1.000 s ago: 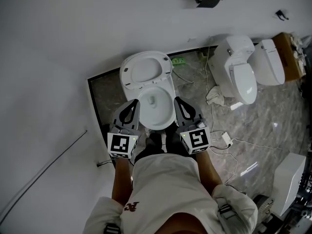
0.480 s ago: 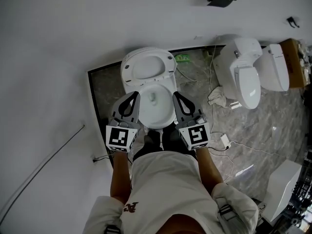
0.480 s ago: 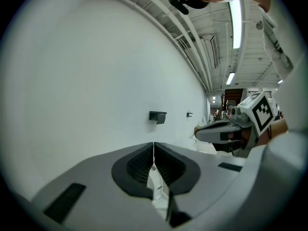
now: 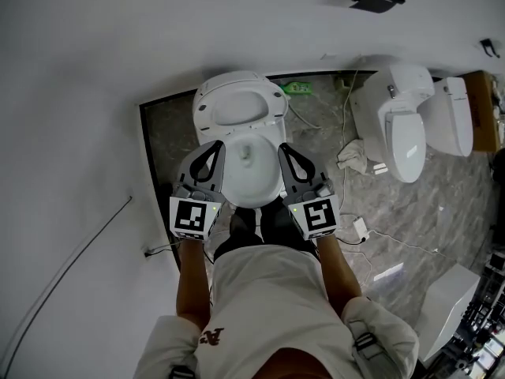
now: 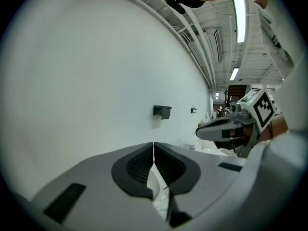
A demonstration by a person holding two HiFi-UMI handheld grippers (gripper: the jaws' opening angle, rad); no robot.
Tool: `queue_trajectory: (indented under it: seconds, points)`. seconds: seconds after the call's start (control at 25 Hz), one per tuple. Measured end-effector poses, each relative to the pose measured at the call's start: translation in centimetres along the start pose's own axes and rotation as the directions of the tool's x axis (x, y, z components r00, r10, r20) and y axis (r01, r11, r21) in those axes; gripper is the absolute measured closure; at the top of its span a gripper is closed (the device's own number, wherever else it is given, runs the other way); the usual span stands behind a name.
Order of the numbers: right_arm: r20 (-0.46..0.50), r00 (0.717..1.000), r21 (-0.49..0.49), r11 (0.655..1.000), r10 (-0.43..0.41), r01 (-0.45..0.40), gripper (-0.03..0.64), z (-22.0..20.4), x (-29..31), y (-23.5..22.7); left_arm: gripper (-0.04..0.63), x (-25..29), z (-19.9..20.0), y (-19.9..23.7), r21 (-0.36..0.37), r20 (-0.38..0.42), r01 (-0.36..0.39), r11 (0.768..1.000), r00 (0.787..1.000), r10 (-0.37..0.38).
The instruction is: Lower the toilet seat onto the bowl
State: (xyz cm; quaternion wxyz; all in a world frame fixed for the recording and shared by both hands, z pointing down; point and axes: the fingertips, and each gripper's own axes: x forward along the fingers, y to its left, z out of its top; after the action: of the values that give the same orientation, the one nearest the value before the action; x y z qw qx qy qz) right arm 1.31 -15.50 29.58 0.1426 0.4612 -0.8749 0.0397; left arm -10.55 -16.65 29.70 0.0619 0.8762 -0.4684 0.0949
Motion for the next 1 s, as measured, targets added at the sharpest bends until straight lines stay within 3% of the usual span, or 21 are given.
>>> queue_trajectory:
  seconds: [0.4, 0.56, 1.0]
  points:
    - [0.013, 0.999, -0.008, 0.999, 0.033, -0.033, 0.593, -0.7, 4.0, -1.6, 0.571, 3.9, -1.8, 1.8, -0.004, -0.021, -0.007, 1.000, 1.000, 0.007]
    - [0.002, 0.999, -0.009, 0.999, 0.044, -0.044, 0.592, -1.5, 5.3, -2.0, 0.569, 4.9, -2.4, 2.5, -0.040, -0.027, -0.027, 0.999, 0.999, 0.026]
    - [-0.034, 0.997, -0.022, 0.997, 0.068, -0.068, 0.592, -3.7, 8.8, -4.3, 0.569, 8.4, -5.0, 4.2, -0.023, -0.086, -0.030, 0.999, 0.996, 0.028]
